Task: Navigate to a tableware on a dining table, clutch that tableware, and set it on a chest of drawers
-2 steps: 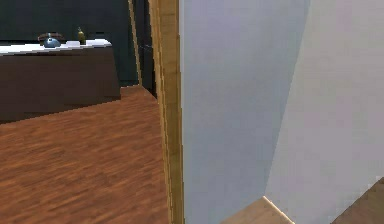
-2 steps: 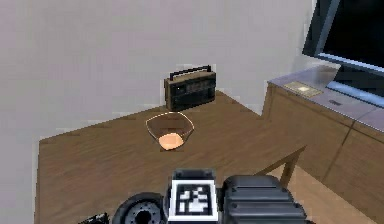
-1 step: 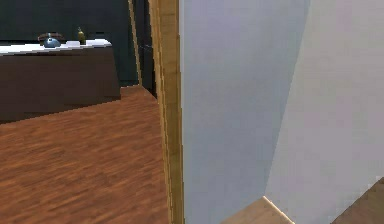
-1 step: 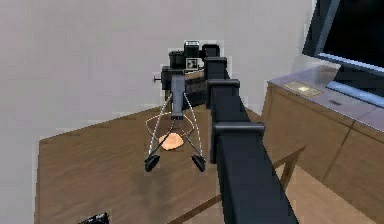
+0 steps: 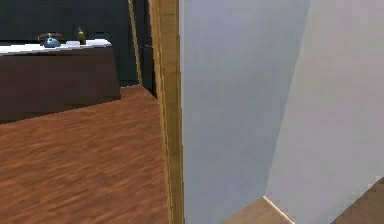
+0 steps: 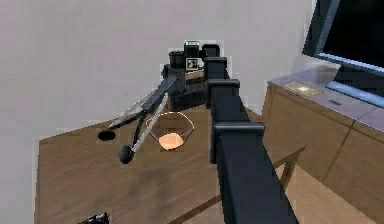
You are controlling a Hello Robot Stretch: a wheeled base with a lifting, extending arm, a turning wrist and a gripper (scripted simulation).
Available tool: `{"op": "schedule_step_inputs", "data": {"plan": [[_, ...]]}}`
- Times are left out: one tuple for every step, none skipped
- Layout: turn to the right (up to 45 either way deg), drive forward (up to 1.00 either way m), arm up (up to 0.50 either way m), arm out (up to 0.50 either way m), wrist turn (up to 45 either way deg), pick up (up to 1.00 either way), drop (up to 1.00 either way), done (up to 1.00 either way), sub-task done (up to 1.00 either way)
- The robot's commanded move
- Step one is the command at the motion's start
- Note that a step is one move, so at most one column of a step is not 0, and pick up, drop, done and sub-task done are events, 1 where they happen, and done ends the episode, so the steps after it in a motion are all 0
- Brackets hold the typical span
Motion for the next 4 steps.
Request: {"op": "schedule_step_inputs", "data": {"plan": [[0.0,0.00,0.00,0.00,45.0,0.00,0.00,0.00,0.00],[0.0,0.00,0.00,0.00,45.0,0.00,0.00,0.00,0.00],[0.0,0.00,0.00,0.00,15.0,0.00,0.00,0.00,0.00],[0.0,0.00,-0.24,0.00,0.0,0.00,0.00,0.00,0.00]]}}
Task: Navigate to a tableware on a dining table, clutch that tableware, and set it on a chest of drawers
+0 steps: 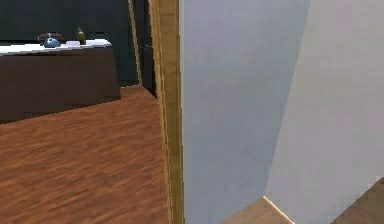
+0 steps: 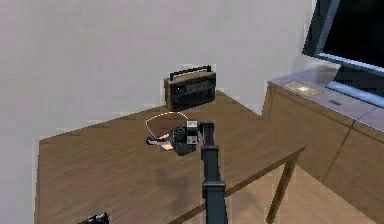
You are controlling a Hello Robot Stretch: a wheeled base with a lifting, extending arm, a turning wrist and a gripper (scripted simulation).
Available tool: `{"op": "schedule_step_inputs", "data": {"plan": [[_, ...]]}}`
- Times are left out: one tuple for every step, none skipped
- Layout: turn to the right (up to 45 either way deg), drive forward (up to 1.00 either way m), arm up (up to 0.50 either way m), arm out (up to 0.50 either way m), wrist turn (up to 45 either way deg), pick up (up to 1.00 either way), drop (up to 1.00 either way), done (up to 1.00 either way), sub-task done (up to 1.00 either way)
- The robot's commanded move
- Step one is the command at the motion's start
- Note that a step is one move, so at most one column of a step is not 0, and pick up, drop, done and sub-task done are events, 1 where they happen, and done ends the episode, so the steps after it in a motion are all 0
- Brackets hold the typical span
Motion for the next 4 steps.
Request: {"op": "schedule_step_inputs", "data": {"plan": [[0.0,0.00,0.00,0.00,0.0,1.00,0.00,0.00,0.00],[0.0,0.00,0.10,0.00,0.0,0.00,0.00,0.00,0.00],[0.0,0.00,0.14,0.00,0.0,0.00,0.00,0.00,0.00],[0.0,0.00,0.00,0.00,-45.0,0.00,0.00,0.00,0.00]]}}
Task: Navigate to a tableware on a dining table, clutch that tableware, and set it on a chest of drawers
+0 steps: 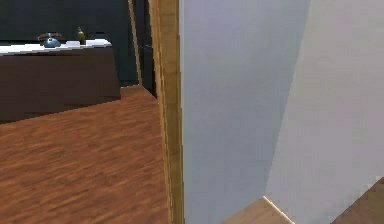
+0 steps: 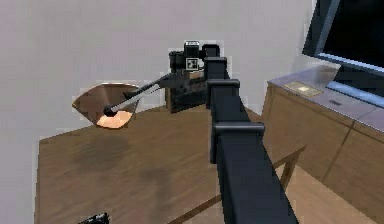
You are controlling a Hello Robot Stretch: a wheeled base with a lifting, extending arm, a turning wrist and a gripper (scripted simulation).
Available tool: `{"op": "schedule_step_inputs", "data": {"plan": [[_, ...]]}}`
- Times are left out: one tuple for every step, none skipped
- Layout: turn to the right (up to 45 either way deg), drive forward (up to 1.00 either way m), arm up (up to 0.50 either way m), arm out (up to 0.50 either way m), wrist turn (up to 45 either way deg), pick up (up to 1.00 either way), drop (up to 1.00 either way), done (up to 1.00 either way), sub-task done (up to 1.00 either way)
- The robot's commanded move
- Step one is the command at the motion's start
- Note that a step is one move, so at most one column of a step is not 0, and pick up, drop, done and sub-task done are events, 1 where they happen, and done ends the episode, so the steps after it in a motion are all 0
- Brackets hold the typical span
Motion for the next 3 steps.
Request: {"op": "schedule_step_inputs", "data": {"plan": [[0.0,0.00,0.00,0.00,-45.0,0.00,0.00,0.00,0.00],[0.0,0.00,0.00,0.00,-9.0,0.00,0.00,0.00,0.00],[0.0,0.00,0.00,-0.40,0.0,0.00,0.00,0.00,0.00]]}}
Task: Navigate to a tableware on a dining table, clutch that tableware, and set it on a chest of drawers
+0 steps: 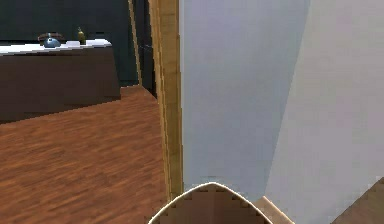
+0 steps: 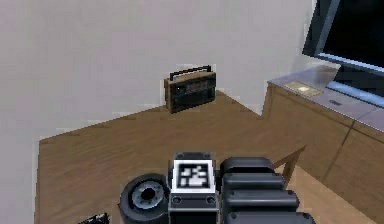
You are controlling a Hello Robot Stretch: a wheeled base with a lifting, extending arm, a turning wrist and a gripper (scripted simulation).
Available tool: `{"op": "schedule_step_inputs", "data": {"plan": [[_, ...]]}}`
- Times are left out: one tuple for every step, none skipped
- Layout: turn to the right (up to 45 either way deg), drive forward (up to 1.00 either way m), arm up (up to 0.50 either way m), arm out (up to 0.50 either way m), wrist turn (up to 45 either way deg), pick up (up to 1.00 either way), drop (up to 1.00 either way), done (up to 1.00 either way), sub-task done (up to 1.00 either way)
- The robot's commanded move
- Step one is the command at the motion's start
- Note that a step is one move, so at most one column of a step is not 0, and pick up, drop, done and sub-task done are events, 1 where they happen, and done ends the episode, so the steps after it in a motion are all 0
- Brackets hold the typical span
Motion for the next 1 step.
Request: {"op": "schedule_step_inputs", "data": {"plan": [[-45.0,0.00,0.00,0.00,0.0,0.00,0.00,0.00,0.00]]}}
